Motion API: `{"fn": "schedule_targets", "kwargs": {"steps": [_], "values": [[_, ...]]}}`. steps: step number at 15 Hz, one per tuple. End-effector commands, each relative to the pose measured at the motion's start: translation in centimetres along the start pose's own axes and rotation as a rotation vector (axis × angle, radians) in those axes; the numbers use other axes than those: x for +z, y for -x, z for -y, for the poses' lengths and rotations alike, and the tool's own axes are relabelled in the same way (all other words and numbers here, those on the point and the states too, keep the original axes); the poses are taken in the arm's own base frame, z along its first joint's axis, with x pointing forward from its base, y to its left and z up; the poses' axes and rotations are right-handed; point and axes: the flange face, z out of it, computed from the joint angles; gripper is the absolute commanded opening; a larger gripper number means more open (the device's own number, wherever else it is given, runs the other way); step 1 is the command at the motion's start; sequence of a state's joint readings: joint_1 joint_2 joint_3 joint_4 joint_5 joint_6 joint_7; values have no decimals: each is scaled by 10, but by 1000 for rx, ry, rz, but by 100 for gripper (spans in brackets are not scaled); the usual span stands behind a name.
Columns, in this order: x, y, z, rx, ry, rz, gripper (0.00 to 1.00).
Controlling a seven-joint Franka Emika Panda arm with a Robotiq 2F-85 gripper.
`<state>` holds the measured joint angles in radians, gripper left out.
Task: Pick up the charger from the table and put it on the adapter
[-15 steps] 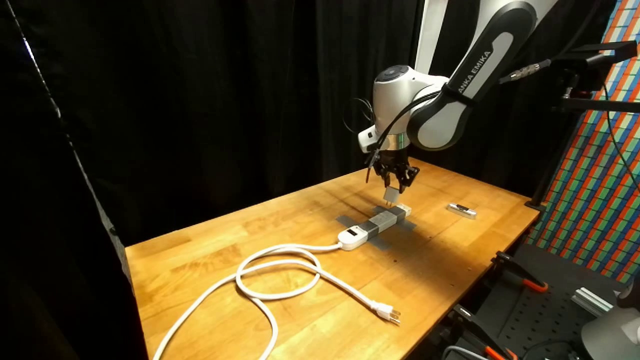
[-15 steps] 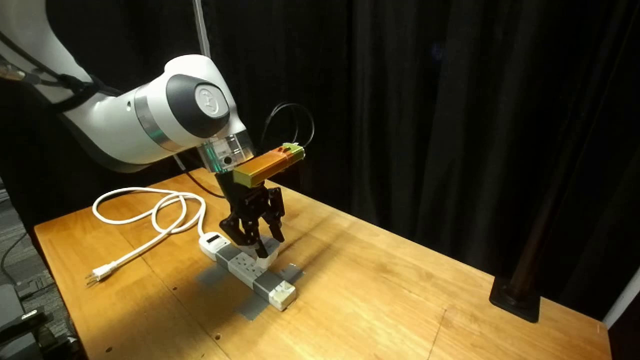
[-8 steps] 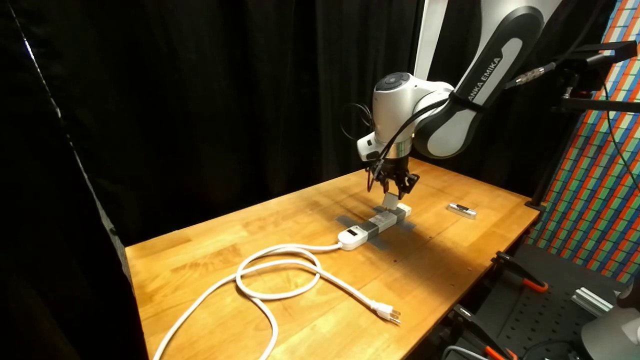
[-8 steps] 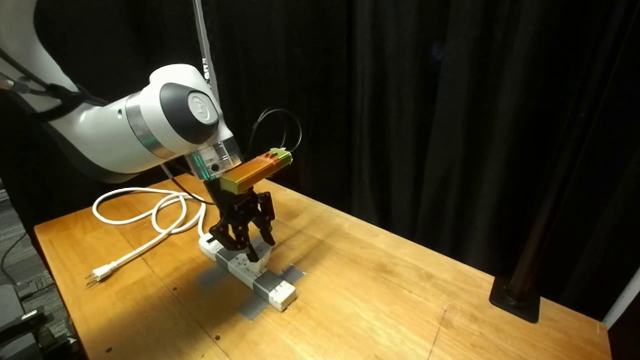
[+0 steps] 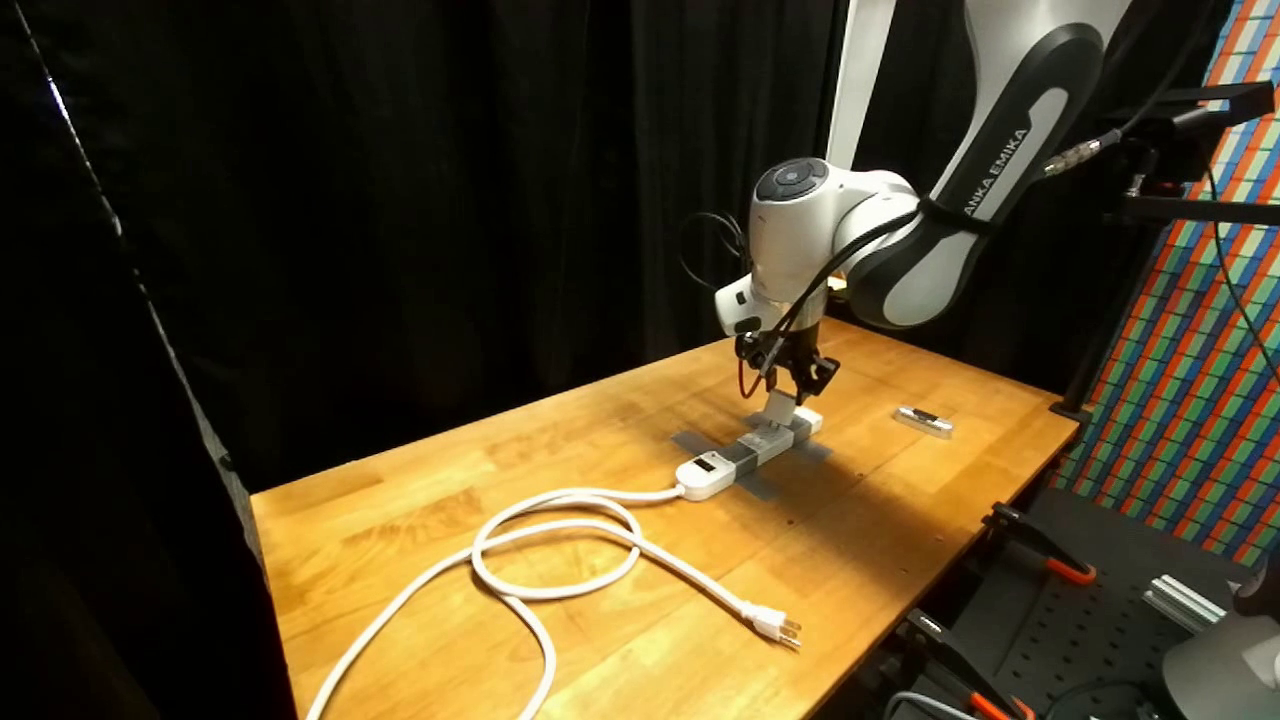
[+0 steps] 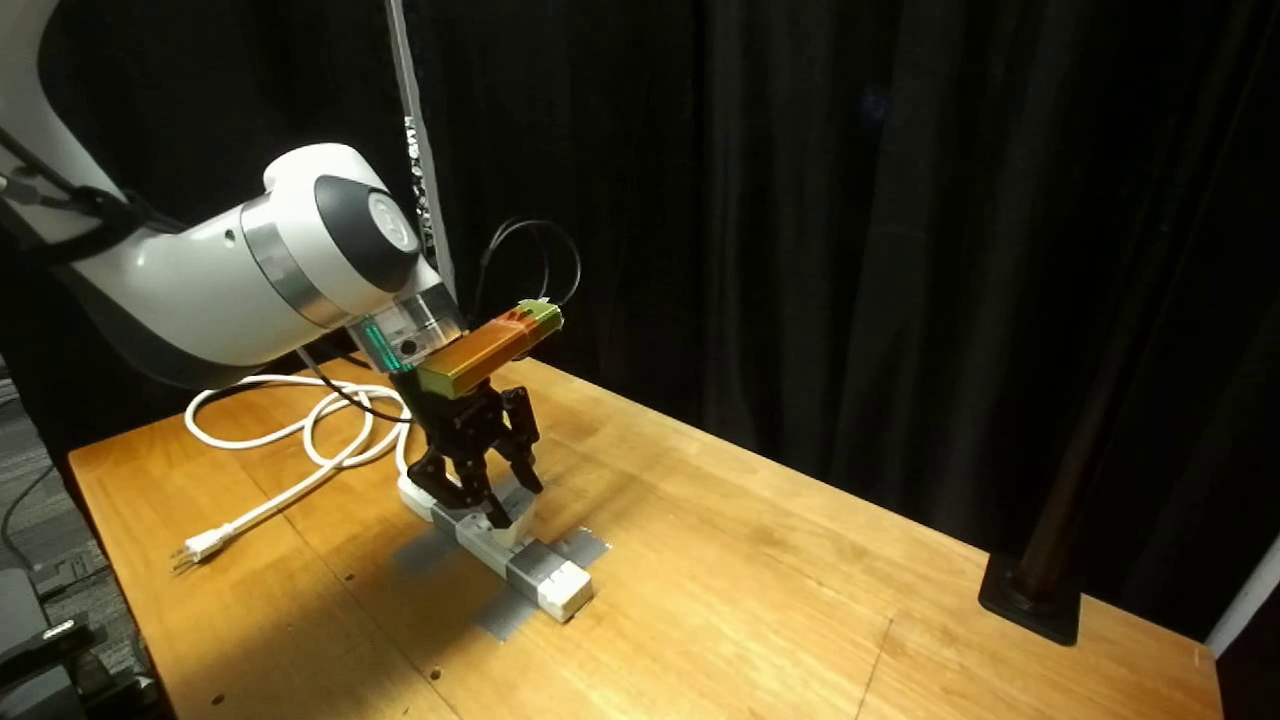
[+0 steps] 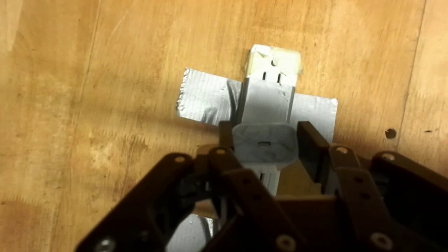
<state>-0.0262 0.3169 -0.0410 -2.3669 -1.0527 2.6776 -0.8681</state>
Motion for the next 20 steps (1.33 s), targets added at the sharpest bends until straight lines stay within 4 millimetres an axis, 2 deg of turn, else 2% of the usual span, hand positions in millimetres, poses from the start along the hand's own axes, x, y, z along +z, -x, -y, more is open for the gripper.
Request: {"fn": "schedule_targets", "kwargs": {"steps": [1,14,20], "values": [[-9,-6,8,5,27,9,23],[-16,-30,18,22,14,80,23],[-9,-38,19,62,-3,95,23]]}}
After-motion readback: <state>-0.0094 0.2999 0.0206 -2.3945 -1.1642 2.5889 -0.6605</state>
